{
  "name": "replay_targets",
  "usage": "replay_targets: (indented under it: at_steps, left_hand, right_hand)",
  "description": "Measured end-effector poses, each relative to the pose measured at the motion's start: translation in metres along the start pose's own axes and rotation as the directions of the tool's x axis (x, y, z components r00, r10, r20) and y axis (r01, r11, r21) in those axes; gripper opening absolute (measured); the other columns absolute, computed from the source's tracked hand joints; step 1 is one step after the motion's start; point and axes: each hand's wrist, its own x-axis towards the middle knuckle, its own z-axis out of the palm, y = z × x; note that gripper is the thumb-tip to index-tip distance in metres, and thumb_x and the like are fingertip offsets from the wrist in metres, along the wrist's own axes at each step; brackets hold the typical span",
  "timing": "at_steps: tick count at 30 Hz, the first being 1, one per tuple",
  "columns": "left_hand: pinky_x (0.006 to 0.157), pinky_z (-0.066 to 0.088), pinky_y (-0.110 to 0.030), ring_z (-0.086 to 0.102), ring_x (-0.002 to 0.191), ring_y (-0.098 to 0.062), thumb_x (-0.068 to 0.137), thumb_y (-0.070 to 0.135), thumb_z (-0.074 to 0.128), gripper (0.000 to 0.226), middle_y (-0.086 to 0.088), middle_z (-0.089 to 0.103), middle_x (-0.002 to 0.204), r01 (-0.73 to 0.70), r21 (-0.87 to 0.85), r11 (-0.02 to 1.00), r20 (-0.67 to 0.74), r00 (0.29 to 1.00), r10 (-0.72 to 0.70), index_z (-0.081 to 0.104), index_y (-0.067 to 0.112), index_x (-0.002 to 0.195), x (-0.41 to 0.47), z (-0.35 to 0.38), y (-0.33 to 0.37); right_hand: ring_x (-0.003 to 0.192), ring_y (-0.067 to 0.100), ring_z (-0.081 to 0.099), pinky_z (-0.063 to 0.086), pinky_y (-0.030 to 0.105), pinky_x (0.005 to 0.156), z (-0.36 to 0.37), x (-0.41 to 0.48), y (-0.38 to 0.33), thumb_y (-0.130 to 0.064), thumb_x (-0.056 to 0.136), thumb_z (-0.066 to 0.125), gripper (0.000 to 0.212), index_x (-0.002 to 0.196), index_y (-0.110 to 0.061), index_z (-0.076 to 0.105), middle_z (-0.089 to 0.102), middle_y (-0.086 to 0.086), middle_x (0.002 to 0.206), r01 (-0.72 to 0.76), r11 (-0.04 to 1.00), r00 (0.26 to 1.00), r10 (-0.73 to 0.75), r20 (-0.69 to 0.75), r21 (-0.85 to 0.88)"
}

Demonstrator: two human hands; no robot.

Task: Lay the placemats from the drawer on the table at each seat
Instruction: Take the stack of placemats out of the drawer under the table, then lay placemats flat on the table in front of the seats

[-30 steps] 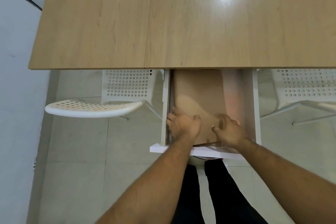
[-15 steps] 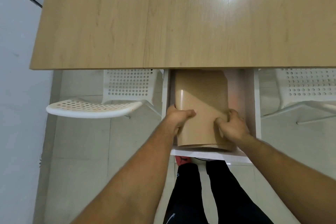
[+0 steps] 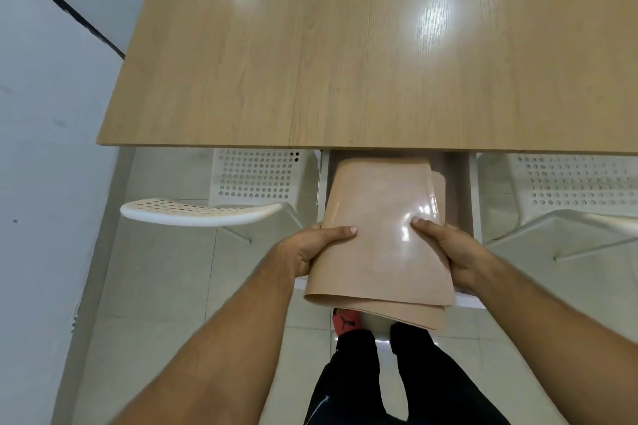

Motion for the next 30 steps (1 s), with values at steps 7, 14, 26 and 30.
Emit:
replay_targets:
  at_steps: [7, 14, 26, 30]
  left_hand:
    - [0.090, 0.058, -0.040, 0.070, 0.108, -0.028, 0.066, 0.037, 0.088, 0.086, -0.011, 0.071, 0.121, -0.205, 0.081, 0.975, 0.078, 0.977, 0.199, 0.051, 0.012, 0.139, -0.037, 0.015, 0.027]
    - [0.105, 0.048, -0.034, 0.052, 0.126, -0.012, 0.058, 0.032, 0.097, 0.130, 0.010, 0.040, 0.145, -0.525, 0.430, 0.735, 0.269, 0.851, 0.450, 0.012, 0.045, 0.156, -0.067, 0.025, 0.075]
    - [0.100, 0.048, -0.017, 0.063, 0.113, -0.004, 0.081, 0.011, 0.072, 0.059, 0.010, 0.059, 0.139, -0.629, 0.613, 0.477, 0.009, 0.610, 0.792, 0.061, 0.028, 0.137, -0.020, 0.079, 0.143]
    - [0.094, 0.048, -0.011, 0.064, 0.112, -0.003, 0.092, 0.007, 0.060, 0.040, 0.008, 0.069, 0.125, -0.602, 0.621, 0.502, -0.085, 0.585, 0.807, 0.069, 0.021, 0.128, 0.000, 0.098, 0.171]
  right_hand:
    - [0.099, 0.037, 0.071, 0.058, 0.050, 0.082, 0.018, -0.038, -0.019, -0.036, 0.083, 0.076, 0.051, 0.125, -0.010, 0.065, 0.072, 0.019, 0.113, 0.267, 0.962, 0.963, -0.264, -0.055, 0.048]
    - [0.085, 0.022, 0.074, 0.061, 0.036, 0.063, 0.022, -0.084, -0.075, -0.028, 0.093, 0.064, 0.031, 0.120, -0.013, 0.067, 0.076, 0.009, 0.102, 0.468, 0.850, 0.883, -0.457, -0.107, 0.241]
    - [0.092, 0.024, 0.074, 0.061, 0.039, 0.066, -0.014, -0.045, -0.157, -0.032, 0.090, 0.068, 0.047, 0.132, -0.011, 0.063, 0.072, 0.012, 0.117, 0.419, 0.836, 0.906, -0.408, -0.107, 0.354]
    - [0.100, 0.026, 0.072, 0.062, 0.043, 0.077, -0.027, -0.026, -0.184, -0.033, 0.086, 0.072, 0.055, 0.134, -0.010, 0.061, 0.070, 0.013, 0.122, 0.408, 0.843, 0.909, -0.410, -0.073, 0.351]
